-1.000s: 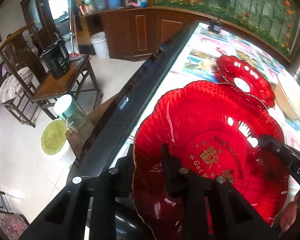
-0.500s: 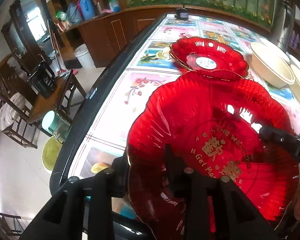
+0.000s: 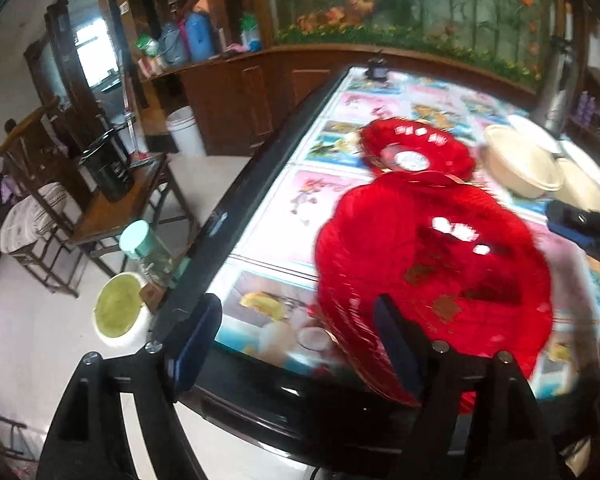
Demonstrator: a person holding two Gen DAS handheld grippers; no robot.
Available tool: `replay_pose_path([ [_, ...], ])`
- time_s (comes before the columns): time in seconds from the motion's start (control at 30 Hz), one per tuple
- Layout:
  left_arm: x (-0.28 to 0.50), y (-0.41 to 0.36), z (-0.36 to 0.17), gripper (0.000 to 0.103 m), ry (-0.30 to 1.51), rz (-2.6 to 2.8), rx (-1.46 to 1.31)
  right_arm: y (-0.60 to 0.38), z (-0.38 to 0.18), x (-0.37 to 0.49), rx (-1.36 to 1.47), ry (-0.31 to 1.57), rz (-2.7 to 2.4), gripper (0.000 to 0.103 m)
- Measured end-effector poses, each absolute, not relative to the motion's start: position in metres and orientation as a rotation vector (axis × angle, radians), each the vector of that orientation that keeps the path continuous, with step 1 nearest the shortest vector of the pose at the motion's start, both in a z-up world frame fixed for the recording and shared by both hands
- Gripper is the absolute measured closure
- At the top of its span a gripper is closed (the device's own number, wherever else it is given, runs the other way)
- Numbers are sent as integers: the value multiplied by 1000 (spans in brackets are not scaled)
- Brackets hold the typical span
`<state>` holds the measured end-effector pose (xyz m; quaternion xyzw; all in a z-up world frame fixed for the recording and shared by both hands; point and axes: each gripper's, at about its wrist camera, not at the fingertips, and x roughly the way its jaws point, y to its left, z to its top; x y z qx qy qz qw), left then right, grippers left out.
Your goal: Organize plates and bowls
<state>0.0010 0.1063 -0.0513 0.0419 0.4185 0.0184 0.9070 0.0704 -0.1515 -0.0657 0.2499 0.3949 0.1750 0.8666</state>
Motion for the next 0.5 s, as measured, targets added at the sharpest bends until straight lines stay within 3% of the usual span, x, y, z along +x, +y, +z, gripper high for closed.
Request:
replay_pose_path([
  [0.23,1,116,-41,25,802,60,43,-169,-73,64,509,887,200,65],
  [0.5,7,148,-49,25,832,142,-8,-123,-74,54,338,909,135,65],
])
